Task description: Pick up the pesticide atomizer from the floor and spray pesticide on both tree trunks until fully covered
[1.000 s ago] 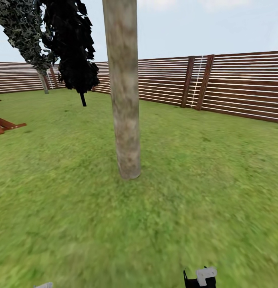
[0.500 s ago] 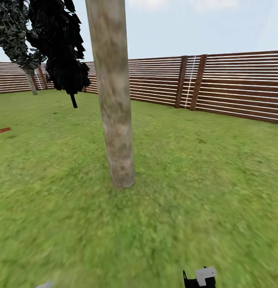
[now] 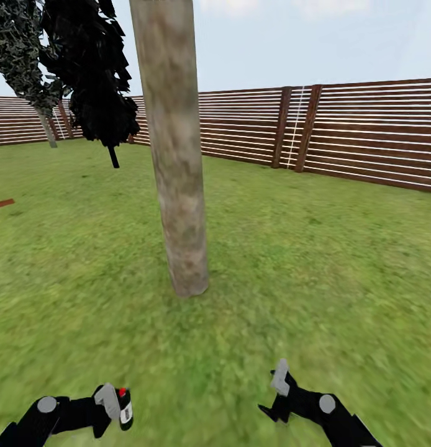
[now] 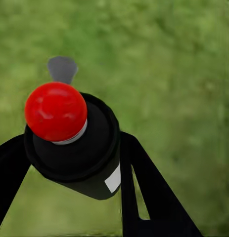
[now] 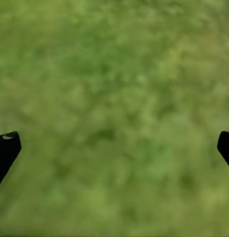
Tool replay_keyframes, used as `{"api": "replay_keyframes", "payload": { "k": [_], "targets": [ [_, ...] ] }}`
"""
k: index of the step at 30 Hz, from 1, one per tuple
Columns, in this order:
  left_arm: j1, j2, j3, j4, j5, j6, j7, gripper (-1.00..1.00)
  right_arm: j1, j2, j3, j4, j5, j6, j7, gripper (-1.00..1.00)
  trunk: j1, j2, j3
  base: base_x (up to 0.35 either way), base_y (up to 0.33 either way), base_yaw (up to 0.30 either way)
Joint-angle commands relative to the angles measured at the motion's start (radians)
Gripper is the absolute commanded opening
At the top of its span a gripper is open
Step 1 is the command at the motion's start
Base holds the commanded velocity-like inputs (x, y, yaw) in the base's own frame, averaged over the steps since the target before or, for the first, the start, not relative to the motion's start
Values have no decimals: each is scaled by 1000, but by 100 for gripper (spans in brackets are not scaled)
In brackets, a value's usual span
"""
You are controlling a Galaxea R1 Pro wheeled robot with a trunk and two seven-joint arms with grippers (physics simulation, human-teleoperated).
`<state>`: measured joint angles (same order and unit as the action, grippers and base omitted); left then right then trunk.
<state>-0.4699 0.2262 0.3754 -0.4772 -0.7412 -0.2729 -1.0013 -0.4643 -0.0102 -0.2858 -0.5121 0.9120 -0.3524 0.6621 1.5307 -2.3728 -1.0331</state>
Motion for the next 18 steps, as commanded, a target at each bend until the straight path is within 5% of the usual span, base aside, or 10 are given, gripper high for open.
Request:
{"api": "replay_keyframes", "payload": {
  "k": [1,5,7,8,10,14,15,18],
  "targets": [
    [-19,-5,7,-3,-44,4,-45,-100,-21,0,-7,-5,23,-4,50,100,0,0,-1,0,0,0],
    [-132,-32,-25,-6,-236,33,-201,-100,-142,7,-6,-13,91,2,322,100,0,0,-1,0,0,0],
    [-147,-56,-52,-7,-274,59,-223,-100,-162,23,-5,-15,94,2,350,100,0,0,-1,0,0,0],
    [-153,-83,-103,-8,-302,81,-233,-100,-170,48,-4,-15,95,1,360,100,0,0,-1,0,0,0],
    [-167,-102,-142,-8,-315,94,-237,-100,-173,63,-4,-15,96,1,363,100,0,0,-1,0,0,0],
    [-177,-110,-154,-7,-317,96,-239,-100,-176,90,-4,-16,96,1,364,100,0,0,-1,0,0,0],
    [-177,-119,-155,-7,-317,96,-239,-100,-177,104,-4,-16,96,1,365,-100,0,0,-1,0,0,0],
    [-177,-149,-156,-6,-317,95,-239,-100,-181,125,-4,-16,96,1,365,-100,0,0,-1,0,0,0]
  ]
}}
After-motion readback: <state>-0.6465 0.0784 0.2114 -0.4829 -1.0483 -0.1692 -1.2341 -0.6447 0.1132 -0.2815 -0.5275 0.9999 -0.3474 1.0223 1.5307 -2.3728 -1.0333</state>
